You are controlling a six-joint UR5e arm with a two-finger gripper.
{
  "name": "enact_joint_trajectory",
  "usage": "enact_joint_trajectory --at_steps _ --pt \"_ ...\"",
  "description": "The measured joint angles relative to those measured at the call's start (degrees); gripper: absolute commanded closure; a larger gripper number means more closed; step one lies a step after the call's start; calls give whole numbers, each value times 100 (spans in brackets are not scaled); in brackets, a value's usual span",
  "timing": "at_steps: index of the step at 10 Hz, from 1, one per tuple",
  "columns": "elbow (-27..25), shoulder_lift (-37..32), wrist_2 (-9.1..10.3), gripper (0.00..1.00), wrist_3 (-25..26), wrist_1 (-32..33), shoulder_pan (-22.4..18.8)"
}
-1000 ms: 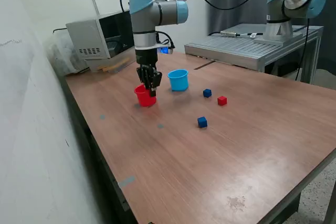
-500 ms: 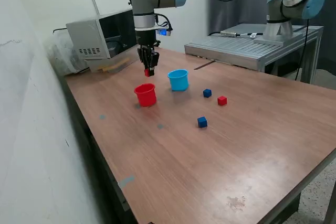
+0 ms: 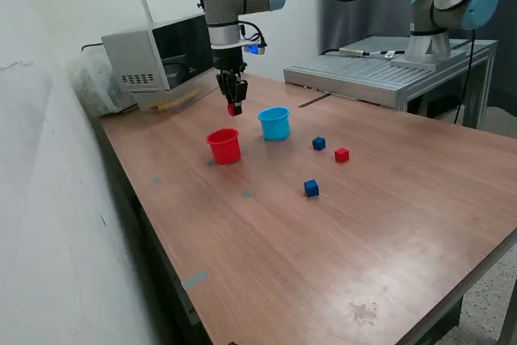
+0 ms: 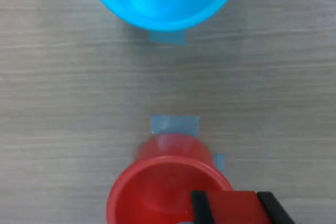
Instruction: Place red objects in the red bin, and blue objects in the blue bin.
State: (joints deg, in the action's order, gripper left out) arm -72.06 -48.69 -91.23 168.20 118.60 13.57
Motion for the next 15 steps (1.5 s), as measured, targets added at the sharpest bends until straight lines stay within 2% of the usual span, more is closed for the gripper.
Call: enact_joint_trajectory --at_steps 9,10,15 --pt "278 315 17 100 33 222 -22" --pt "312 352 19 0 38 233 -21" --pt "363 430 25 0 63 291 1"
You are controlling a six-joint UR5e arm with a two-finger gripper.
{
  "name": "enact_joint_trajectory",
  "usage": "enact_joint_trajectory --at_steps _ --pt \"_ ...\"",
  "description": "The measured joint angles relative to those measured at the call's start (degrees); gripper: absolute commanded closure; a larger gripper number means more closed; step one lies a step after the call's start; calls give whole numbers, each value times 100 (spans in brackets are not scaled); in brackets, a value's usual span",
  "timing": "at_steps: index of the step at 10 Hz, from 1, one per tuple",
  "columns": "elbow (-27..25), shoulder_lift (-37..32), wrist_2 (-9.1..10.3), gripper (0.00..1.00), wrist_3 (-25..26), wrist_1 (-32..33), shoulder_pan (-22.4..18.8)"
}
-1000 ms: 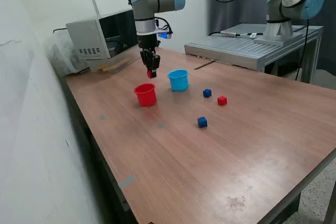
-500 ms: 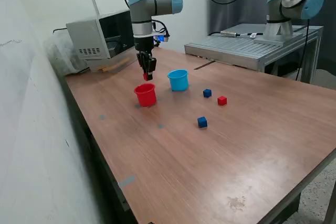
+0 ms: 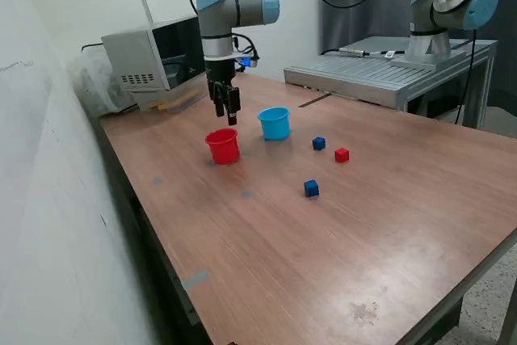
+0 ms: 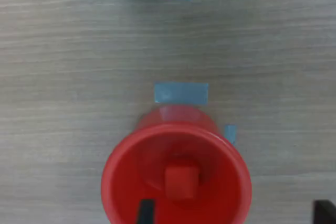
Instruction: Place red objects in the red bin, and blue objects in the blue bin.
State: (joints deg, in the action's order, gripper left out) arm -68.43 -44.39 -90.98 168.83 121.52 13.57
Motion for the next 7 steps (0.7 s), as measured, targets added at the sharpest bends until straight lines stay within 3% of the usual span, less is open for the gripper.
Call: enact_joint_trajectory --at_steps 4,7 --pt "-279 -152 -3 0 9 3 -88" --pt "-1161 -1099 1 0 135 4 -561"
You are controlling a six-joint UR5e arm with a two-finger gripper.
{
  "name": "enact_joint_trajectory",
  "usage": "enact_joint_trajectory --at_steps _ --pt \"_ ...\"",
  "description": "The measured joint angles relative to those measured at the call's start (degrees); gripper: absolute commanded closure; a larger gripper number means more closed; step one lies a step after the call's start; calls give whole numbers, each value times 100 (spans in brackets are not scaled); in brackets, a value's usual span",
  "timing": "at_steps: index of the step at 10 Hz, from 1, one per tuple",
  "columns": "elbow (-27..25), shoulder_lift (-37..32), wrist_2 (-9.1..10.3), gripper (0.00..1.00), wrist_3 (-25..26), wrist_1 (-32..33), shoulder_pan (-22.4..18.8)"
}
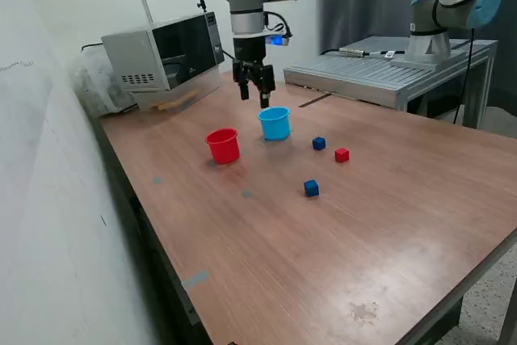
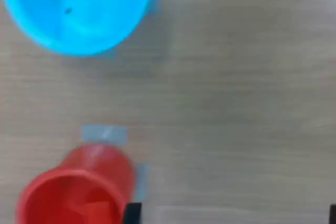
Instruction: Place red objects in the red bin, and blue objects in the blue bin.
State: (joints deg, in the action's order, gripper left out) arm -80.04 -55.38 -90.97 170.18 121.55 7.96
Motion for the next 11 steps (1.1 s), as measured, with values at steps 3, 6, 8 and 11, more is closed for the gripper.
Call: enact_joint_trajectory --at_steps 3,6,8,11 --pt "-967 -916 89 0 421 2 -704" --pt "-1465 -1273 324 0 758 92 -1341" --pt "-1541 -1282 388 0 1187 204 -1540" --pt "-1430 -1179 254 0 1567 253 -1703"
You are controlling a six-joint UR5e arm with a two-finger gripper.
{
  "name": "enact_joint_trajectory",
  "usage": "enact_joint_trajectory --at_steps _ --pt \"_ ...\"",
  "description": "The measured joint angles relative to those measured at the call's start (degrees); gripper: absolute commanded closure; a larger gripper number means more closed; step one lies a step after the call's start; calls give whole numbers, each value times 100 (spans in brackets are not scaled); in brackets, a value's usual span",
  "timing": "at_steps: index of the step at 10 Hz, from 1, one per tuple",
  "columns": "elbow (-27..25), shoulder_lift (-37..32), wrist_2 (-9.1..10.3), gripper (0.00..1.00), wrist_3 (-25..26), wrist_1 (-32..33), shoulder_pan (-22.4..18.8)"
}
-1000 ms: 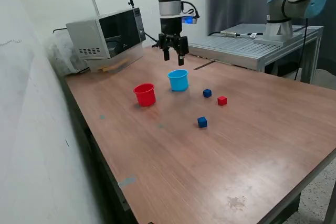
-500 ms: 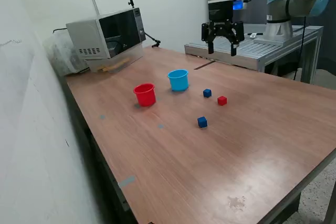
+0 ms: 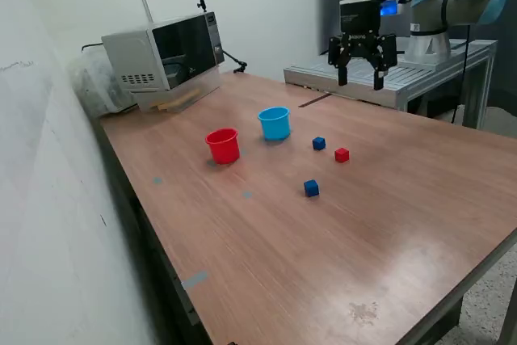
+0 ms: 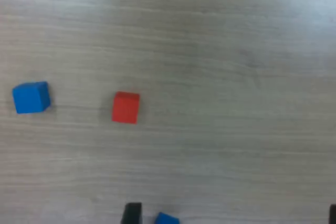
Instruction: Place red objects in the red bin, and blue objects in the blue bin.
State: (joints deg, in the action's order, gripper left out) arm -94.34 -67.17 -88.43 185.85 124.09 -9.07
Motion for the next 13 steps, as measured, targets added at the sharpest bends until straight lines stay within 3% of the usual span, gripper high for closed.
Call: enact_joint_trajectory --at_steps 1,2,4,6,9,11,13 --pt "41 54 -13 0 -322 -12 -35" --pt "88 101 96 0 -933 -95 -54" --pt "276 280 498 0 -2312 -462 -46" --pt "580 610 779 0 -2991 -663 -22" --pt "977 1004 945 0 -2646 -416 -95" --pt "1127 1193 958 0 -2351 -279 -260" --pt "1167 1341 912 0 -1733 -127 -449"
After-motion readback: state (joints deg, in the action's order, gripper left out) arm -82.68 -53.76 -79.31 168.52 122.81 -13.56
